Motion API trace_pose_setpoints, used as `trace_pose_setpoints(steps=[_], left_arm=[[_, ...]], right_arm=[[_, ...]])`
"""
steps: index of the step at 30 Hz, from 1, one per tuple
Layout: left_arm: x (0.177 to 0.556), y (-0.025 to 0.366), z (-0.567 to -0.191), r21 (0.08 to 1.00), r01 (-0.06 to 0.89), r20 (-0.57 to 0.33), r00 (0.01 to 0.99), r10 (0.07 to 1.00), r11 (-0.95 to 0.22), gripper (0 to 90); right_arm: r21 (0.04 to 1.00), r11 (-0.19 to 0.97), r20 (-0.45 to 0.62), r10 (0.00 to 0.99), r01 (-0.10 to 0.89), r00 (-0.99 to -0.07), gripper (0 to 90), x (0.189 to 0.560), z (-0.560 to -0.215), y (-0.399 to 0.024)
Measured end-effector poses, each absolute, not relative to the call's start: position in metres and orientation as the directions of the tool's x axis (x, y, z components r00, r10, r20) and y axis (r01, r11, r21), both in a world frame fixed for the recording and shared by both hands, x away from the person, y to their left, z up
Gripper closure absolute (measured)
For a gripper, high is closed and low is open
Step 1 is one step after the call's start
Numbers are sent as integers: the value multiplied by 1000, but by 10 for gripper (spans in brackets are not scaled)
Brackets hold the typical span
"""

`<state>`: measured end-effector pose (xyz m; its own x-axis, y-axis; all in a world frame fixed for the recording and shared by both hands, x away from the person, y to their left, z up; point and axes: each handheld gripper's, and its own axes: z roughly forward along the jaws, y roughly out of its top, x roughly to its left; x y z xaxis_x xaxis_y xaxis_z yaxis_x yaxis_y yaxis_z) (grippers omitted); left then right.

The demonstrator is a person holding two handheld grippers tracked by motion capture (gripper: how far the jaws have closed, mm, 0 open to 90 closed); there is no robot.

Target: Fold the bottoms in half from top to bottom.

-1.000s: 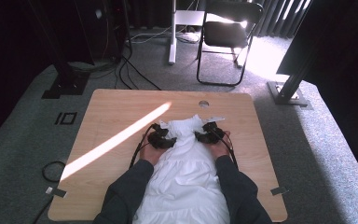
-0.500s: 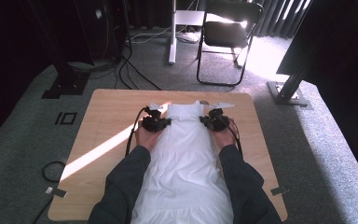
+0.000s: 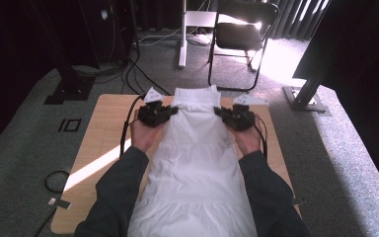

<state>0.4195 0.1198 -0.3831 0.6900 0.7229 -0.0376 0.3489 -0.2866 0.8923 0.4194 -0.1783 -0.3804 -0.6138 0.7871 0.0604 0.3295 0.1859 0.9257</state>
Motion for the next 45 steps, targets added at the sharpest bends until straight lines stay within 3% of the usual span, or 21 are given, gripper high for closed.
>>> trace_pose_setpoints(steps=[2, 7, 12, 13, 18, 21, 23, 24, 25, 28, 32, 33, 34, 40, 45], left_arm=[[411, 120, -386, 890, 344, -30, 699, 715, -300, 839], [344, 124, -421, 860, 338, -20, 771, 637, -382, 828], [302, 123, -462, 821, 389, -78, 801, 593, -418, 819], [289, 122, -481, 802, 434, -132, 799, 586, -411, 820], [270, 116, -520, 736, 482, -139, 795, 590, -476, 820], [268, 112, -544, 706, 496, -112, 784, 611, -506, 820], [270, 112, -547, 712, 501, -125, 780, 613, -492, 821], [270, 112, -547, 712, 501, -125, 780, 613, -492, 821], [272, 113, -548, 715, 505, -130, 775, 618, -483, 821], [274, 113, -549, 717, 507, -131, 772, 622, -478, 821], [279, 111, -549, 717, 496, -107, 773, 626, -490, 821], [286, 111, -548, 715, 496, -100, 769, 631, -492, 820], [290, 112, -548, 716, 493, -94, 770, 632, -495, 820], [314, 114, -547, 714, 498, -86, 760, 645, -491, 818], [358, 121, -543, 695, 507, -57, 745, 664, -510, 815]], right_arm=[[919, 216, 46, 772, 330, -634, 842, 395, -392, -180], [898, 257, 62, 731, 358, -679, 840, 330, -429, -187], [862, 287, 90, 724, 417, -684, 839, 290, -465, -194], [852, 294, 98, 723, 433, -684, 839, 283, -473, -195], [783, 352, 116, 728, 512, -676, 838, 259, -514, -191], [749, 344, 156, 738, 566, -656, 808, 258, -539, -192], [761, 327, 159, 744, 561, -649, 677, 259, -546, -192], [761, 327, 159, 744, 561, -649, 677, 259, -546, -192], [768, 328, 133, 758, 550, -638, 554, 262, -546, -191], [756, 340, 132, 758, 559, -639, 515, 269, -549, -189], [731, 339, 159, 759, 592, -631, 615, 278, -554, -186], [733, 350, 147, 755, 583, -639, 725, 282, -555, -181], [731, 355, 145, 754, 583, -641, 749, 284, -555, -180], [723, 354, 150, 758, 594, -634, 786, 309, -555, -174], [712, 368, 130, 767, 598, -628, 787, 343, -552, -160]])
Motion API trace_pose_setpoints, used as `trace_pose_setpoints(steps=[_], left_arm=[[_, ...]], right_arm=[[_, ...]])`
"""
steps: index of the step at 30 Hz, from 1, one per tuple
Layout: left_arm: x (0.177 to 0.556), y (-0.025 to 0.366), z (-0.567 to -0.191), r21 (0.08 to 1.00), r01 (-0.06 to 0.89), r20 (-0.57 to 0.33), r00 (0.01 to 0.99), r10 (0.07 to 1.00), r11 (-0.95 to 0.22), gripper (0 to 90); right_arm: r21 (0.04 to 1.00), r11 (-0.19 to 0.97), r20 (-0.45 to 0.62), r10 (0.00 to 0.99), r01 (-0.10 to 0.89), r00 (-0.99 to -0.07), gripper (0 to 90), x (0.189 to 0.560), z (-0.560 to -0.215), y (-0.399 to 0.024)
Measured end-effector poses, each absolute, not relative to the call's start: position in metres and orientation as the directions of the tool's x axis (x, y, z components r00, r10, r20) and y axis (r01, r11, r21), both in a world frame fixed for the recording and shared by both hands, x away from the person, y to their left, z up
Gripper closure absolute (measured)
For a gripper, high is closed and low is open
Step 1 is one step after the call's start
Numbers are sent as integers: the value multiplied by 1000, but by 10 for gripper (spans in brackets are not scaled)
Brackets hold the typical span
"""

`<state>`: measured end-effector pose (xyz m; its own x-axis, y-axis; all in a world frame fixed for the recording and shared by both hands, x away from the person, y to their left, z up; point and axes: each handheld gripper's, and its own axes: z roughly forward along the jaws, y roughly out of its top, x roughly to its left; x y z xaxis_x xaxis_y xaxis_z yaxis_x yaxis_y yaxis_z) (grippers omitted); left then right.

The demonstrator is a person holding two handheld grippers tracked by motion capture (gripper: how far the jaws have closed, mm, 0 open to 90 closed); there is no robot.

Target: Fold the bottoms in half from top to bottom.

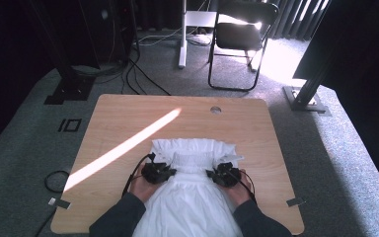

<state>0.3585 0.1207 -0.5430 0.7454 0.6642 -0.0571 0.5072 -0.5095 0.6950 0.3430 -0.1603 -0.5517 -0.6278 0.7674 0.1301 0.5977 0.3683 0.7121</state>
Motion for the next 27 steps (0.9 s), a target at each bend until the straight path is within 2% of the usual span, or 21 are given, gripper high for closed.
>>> trace_pose_setpoints(steps=[5, 7, 11, 16, 21, 25, 27], left_arm=[[399, 124, -538, 671, 500, 25, 723, 690, -547, 813], [405, 124, -537, 672, 503, 28, 717, 697, -544, 812], [443, 127, -535, 666, 527, 45, 678, 733, -528, 810], [468, 121, -533, 654, 568, 49, 627, 777, -499, 810], [476, 119, -523, 648, 592, 39, 603, 796, -480, 837], [466, 125, -504, 695, 566, 6, 613, 790, -444, 838], [447, 129, -469, 774, 498, -11, 628, 778, -391, 838]], right_arm=[[707, 363, 134, 774, 607, -619, 788, 383, -550, -147], [704, 353, 146, 777, 616, -612, 788, 394, -550, -145], [694, 377, 103, 791, 614, -603, 787, 437, -546, -132], [673, 355, 88, 833, 650, -546, 789, 480, -541, -123], [667, 331, 106, 845, 667, -525, 814, 492, -537, -122], [718, 274, 149, 838, 640, -526, 818, 482, -520, -131], [768, 263, 144, 818, 583, -557, 821, 469, -494, -142]])
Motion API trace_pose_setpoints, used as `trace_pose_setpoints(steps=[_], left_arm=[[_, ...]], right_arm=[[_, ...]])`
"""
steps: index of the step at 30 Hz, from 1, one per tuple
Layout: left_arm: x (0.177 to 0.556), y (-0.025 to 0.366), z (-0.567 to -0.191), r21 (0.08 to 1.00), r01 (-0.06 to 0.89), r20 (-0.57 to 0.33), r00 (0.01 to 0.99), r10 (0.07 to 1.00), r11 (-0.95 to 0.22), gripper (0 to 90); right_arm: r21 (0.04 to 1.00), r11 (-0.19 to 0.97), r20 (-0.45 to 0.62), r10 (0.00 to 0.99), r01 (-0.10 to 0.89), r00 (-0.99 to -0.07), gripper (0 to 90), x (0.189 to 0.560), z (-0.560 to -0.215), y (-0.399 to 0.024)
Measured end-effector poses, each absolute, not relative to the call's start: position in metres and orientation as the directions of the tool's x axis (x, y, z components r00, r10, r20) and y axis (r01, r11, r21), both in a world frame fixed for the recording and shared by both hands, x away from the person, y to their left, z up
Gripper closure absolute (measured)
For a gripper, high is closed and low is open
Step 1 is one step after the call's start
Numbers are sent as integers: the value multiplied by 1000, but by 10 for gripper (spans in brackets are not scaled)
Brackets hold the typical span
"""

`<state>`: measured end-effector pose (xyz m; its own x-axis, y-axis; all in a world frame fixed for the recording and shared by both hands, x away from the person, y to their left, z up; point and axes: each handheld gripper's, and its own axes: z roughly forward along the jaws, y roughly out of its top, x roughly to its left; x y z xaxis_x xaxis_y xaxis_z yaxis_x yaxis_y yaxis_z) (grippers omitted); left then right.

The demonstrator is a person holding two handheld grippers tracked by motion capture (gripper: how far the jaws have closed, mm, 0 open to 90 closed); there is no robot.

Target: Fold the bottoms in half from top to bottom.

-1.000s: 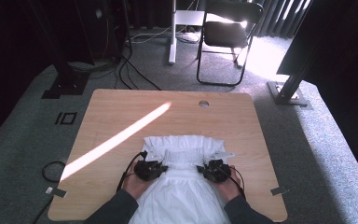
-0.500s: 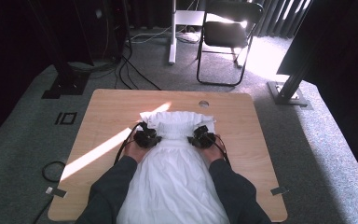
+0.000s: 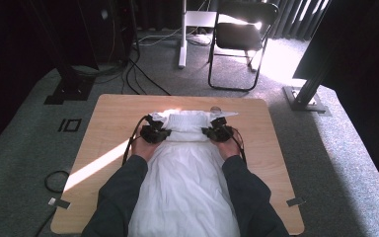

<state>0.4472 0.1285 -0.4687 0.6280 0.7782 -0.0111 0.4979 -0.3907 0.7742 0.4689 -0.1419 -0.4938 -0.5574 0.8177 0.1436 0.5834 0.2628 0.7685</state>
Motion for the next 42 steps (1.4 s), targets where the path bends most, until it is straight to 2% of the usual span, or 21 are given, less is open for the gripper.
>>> trace_pose_setpoints(steps=[3, 4, 6, 10, 12, 15, 16, 17, 18, 20, 21, 23, 24, 26, 32, 33, 42], left_arm=[[425, 130, -432, 833, 419, -2, 655, 755, -361, 844], [425, 130, -432, 833, 419, -2, 655, 755, -361, 844], [392, 130, -399, 880, 322, 27, 701, 713, -350, 845], [350, 129, -391, 884, 265, 64, 746, 663, -384, 846], [332, 127, -403, 871, 272, 64, 763, 643, -410, 845], [312, 125, -436, 837, 314, 42, 780, 624, -448, 843], [312, 125, -436, 837, 314, 42, 780, 624, -448, 843], [304, 123, -460, 799, 352, 36, 780, 625, -487, 843], [302, 123, -472, 779, 378, 18, 784, 621, -501, 842], [298, 122, -520, 695, 485, -59, 774, 630, -531, 843], [298, 121, -529, 676, 497, -59, 773, 632, -545, 844], [299, 122, -539, 670, 496, -47, 771, 635, -552, 843], [304, 123, -539, 670, 497, -43, 768, 640, -552, 840], [312, 121, -539, 660, 472, 17, 768, 640, -585, 839], [341, 122, -538, 650, 477, 45, 754, 656, -592, 838], [356, 124, -537, 648, 482, 54, 743, 667, -590, 837], [422, 128, -537, 660, 532, 36, 683, 730, -530, 836]], right_arm=[[837, 244, 118, 794, 490, -596, 822, 447, -454, -155], [849, 240, 112, 788, 470, -605, 822, 441, -444, -158], [880, 239, 81, 776, 410, -625, 823, 422, -421, -165], [901, 270, 31, 740, 339, -671, 823, 381, -399, -178], [896, 292, 23, 724, 336, -690, 823, 360, -404, -182], [869, 336, 20, 708, 363, -706, 824, 331, -433, -184], [869, 336, 20, 708, 363, -706, 824, 331, -433, -184], [861, 340, 30, 709, 379, -704, 824, 326, -443, -184], [820, 372, 58, 703, 436, -709, 824, 311, -476, -182], [784, 419, 42, 700, 457, -713, 824, 301, -501, -177], [758, 425, 75, 697, 495, -713, 824, 299, -518, -175], [744, 423, 94, 700, 517, -708, 824, 298, -527, -174], [709, 437, 103, 712, 554, -694, 824, 300, -546, -169], [708, 438, 103, 712, 553, -695, 824, 303, -548, -166], [715, 385, 154, 727, 584, -669, 828, 329, -554, -160], [723, 354, 177, 735, 594, -654, 829, 343, -555, -158], [718, 340, 153, 774, 608, -614, 830, 401, -552, -143]])
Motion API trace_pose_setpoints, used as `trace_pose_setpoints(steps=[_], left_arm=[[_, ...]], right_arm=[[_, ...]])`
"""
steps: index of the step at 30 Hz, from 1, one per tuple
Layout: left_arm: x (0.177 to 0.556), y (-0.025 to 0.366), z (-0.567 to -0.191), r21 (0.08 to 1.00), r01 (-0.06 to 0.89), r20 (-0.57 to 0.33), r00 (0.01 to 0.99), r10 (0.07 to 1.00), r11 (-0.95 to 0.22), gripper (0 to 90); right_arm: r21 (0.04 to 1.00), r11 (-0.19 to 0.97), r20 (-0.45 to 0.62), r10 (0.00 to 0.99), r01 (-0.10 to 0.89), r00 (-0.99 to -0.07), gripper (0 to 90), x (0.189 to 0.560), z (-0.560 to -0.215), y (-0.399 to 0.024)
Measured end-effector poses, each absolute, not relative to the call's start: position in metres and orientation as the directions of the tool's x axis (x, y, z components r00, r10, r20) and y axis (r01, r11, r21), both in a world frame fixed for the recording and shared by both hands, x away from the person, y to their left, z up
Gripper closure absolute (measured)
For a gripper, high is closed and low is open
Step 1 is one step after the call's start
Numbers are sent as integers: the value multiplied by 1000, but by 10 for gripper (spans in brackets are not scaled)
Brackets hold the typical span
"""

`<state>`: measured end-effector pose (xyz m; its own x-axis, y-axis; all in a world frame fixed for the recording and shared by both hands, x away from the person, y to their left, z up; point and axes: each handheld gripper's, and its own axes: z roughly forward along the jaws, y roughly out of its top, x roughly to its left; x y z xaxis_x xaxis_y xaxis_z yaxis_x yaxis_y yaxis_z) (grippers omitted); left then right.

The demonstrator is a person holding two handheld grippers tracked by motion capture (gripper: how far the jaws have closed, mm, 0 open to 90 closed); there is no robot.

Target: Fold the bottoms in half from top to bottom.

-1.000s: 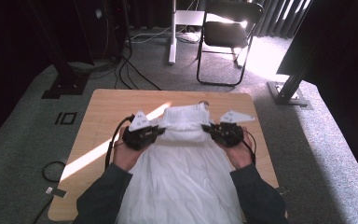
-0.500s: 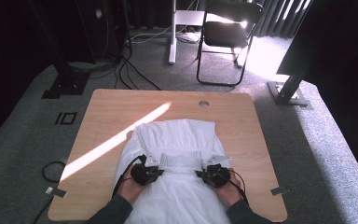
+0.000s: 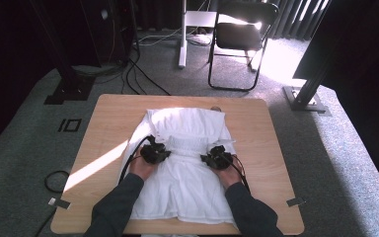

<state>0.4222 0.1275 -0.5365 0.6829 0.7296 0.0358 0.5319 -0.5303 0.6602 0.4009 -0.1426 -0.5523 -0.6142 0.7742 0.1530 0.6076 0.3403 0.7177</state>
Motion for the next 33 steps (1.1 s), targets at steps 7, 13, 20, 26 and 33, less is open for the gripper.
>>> trace_pose_setpoints(steps=[7, 13, 20, 26, 33], left_arm=[[451, 121, -536, 664, 567, 55, 613, 788, -488, 838], [448, 128, -516, 691, 571, 9, 607, 795, -443, 855], [409, 137, -428, 850, 380, 36, 648, 761, -364, 865], [376, 135, -402, 875, 306, 73, 684, 726, -376, 864], [352, 141, -477, 796, 442, -42, 722, 691, -414, 841]], right_arm=[[695, 314, 161, 809, 647, -565, 830, 441, -548, -132], [695, 305, 172, 809, 651, -562, 831, 450, -533, -133], [844, 259, 114, 769, 470, -629, 830, 424, -454, -154], [897, 280, 23, 744, 343, -668, 829, 389, -402, -165], [833, 332, 83, 714, 442, -695, 828, 356, -471, -167]])
